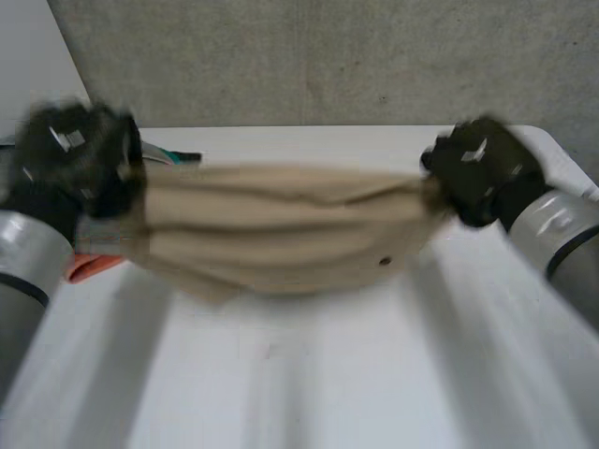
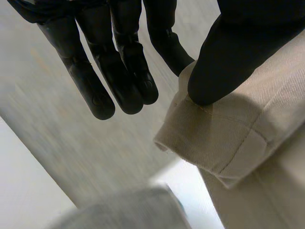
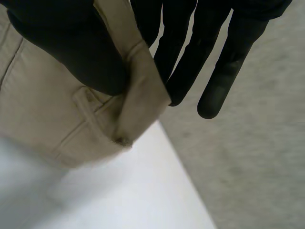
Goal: Fold the laundry.
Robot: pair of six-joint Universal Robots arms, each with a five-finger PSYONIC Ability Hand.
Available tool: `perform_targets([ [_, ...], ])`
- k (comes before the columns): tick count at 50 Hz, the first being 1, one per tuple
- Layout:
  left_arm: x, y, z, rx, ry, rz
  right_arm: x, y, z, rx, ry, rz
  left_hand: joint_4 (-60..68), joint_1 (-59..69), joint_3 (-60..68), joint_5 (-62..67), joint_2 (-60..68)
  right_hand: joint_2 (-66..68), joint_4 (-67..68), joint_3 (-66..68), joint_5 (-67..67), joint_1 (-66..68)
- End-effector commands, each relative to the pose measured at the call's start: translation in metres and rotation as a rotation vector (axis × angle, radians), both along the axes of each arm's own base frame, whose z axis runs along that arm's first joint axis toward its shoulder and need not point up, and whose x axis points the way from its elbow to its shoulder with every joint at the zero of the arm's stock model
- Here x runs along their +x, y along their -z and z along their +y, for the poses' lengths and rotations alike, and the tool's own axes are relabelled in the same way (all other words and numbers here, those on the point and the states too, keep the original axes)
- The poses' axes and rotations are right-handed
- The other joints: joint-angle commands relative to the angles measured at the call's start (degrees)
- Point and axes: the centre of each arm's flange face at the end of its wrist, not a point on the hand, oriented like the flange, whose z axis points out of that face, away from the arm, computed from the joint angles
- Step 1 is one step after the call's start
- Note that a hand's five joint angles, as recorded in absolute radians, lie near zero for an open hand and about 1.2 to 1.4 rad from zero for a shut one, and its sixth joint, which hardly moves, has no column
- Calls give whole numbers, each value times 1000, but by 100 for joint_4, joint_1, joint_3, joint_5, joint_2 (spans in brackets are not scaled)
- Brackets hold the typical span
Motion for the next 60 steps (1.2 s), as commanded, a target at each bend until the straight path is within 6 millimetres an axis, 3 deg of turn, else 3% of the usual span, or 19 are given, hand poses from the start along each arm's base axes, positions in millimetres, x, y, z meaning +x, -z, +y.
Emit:
perform_targets([
  [1,-1,-68,9,-139,29,60,-16,-79,12,-24,45,-63,1146,1435,1197,1421,1160,1262,1149,1243,1270,1732],
  [6,-10,-67,1,-93,49,42,-21,-106,23,-47,45,-74,1146,1435,1197,1421,1160,1262,1149,1243,1270,1732],
  [10,-28,-34,-19,16,85,-10,-19,-91,13,13,53,-49,1146,1435,1197,1421,1160,1262,1149,1243,1270,1732],
  [16,-54,22,-63,151,101,-80,-7,-36,-23,175,53,3,1146,1435,1197,1421,1160,1262,1149,1243,1270,1732],
  [19,-64,27,-83,129,103,-95,2,-22,-40,182,50,-2,1146,1435,1197,1421,1160,1262,1149,1243,1270,1732],
  [22,-80,11,-108,10,104,-84,9,-23,-62,112,70,-44,1146,1435,1197,1421,1160,1262,1149,1243,1270,1732],
  [24,-89,-20,-126,-153,94,-33,12,-37,-87,-15,122,-137,1146,1435,1197,1421,1160,1262,1149,1243,1270,1732],
  [26,-94,-43,-134,-271,89,7,13,-56,-100,-132,158,-226,1146,1435,1197,1421,1160,1262,1149,1243,1270,1732],
  [27,-95,-71,-140,-415,76,64,13,-77,-111,-261,178,-328,1146,1435,1197,1421,1160,1262,1149,1243,1270,1732],
  [31,-90,-120,-143,-695,37,191,14,-117,-123,-542,145,-553,1146,1435,1197,1421,1160,1262,1149,1243,1270,1732],
  [34,-91,-138,-136,-810,37,245,14,-132,-122,-689,109,-635,1146,1435,1197,1421,1160,1262,1149,1243,1270,1732],
  [38,-96,-134,-133,-796,46,250,14,-128,-124,-695,103,-632,1146,1435,1197,1421,1160,1262,1149,1243,1270,1732],
  [41,-99,-106,-136,-684,55,207,15,-114,-127,-645,108,-608,1146,1435,1197,1421,1160,1262,1149,1243,1270,1732],
  [45,-101,-60,-137,-548,68,146,18,-74,-134,-497,131,-539,1146,1435,1197,1421,1160,1262,1149,1243,1270,1732],
  [46,-102,-39,-135,-488,79,118,19,-51,-136,-412,139,-500,1146,1435,1197,1421,1160,1262,1149,1243,1270,1732],
  [52,-110,43,-113,-270,148,16,24,32,-133,-135,136,-352,1146,1435,1197,1421,1160,1262,1149,1243,1270,1732],
  [53,-111,53,-109,-243,159,-1,24,59,-131,-67,140,-301,1146,1435,1197,1421,1160,1262,1149,1243,1270,1732],
  [58,-106,137,-85,-6,196,-125,21,116,-119,54,156,-151,1146,1435,1197,1421,1160,1262,1149,1243,1270,1732],
  [60,-104,152,-75,56,207,-167,18,125,-113,67,157,-105,1146,1435,1197,1421,1160,1262,1149,1243,1270,1732],
])
